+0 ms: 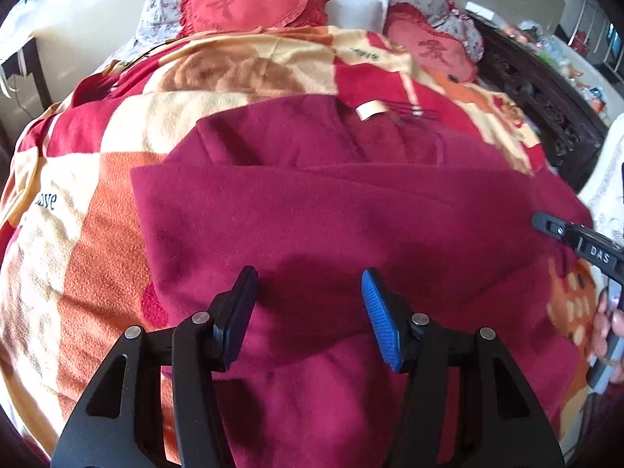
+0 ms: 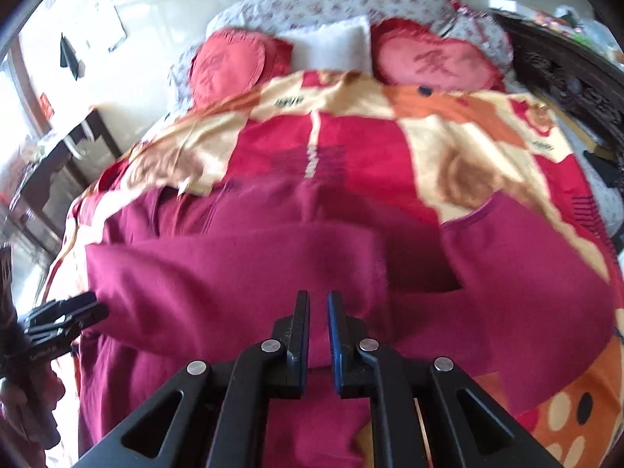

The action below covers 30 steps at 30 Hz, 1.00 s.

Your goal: Fold small clothes

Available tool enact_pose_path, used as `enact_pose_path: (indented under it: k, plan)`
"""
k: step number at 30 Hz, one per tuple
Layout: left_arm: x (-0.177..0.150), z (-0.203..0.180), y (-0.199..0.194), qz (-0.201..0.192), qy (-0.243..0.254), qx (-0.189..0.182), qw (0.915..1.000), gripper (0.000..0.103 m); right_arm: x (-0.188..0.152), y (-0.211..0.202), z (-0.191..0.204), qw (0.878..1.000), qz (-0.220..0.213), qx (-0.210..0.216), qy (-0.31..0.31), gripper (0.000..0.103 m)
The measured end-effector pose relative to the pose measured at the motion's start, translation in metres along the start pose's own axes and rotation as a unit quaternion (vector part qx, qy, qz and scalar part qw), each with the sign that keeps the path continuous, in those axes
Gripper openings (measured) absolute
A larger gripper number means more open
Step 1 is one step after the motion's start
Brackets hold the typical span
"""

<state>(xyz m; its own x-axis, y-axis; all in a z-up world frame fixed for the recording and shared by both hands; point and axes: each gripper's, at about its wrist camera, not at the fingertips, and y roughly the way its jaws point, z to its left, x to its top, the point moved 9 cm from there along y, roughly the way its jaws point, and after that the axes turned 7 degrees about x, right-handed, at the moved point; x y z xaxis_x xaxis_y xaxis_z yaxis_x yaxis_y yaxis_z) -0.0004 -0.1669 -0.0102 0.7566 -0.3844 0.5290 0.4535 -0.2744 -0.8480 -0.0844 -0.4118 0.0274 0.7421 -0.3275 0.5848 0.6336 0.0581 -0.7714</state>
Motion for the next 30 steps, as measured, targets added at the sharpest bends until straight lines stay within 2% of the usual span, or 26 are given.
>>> enact_pose_path:
  k: [2, 6, 13, 14, 16, 17, 18, 24, 30]
  plan:
    - [-0.003, 0.005, 0.008, 0.007, -0.002, 0.008, 0.9999, 0.055, -0.005, 0.012, 0.0, 1.0, 0.011, -0.003, 0.0, 0.008]
    - [-0.006, 0.012, 0.019, 0.017, -0.015, 0.0, 0.9997, 0.055, -0.009, 0.025, -0.006, 1.0, 0.013, -0.005, 0.003, 0.008]
    - [-0.011, 0.011, 0.01, 0.01, -0.004, 0.014, 0.9998, 0.055, -0.015, 0.003, 0.0, 1.0, 0.021, -0.011, 0.004, 0.01]
    - [-0.013, 0.011, 0.009, 0.01, -0.004, 0.015, 0.9998, 0.055, -0.019, 0.0, 0.001, 1.0, 0.02, -0.008, 0.005, 0.013]
    - [-0.014, 0.011, 0.008, 0.011, -0.004, 0.017, 0.9998, 0.055, -0.027, -0.003, 0.002, 1.0, 0.022, -0.011, 0.007, 0.03]
    - [-0.015, 0.011, 0.008, 0.012, -0.005, 0.018, 0.9998, 0.055, -0.031, -0.002, 0.002, 1.0, 0.025, -0.015, 0.006, 0.047]
    - [-0.016, 0.011, 0.008, 0.013, -0.007, 0.019, 0.9997, 0.055, -0.036, 0.001, 0.0, 0.999, 0.027, -0.021, 0.006, 0.052]
    - [-0.017, 0.005, -0.004, 0.015, -0.014, 0.014, 0.9997, 0.055, -0.048, 0.007, -0.001, 0.998, 0.019, -0.053, -0.017, 0.052]
    - [-0.017, -0.021, -0.017, 0.001, 0.004, -0.01, 0.9999, 0.055, -0.067, -0.009, -0.006, 0.999, 0.011, -0.034, 0.014, 0.053]
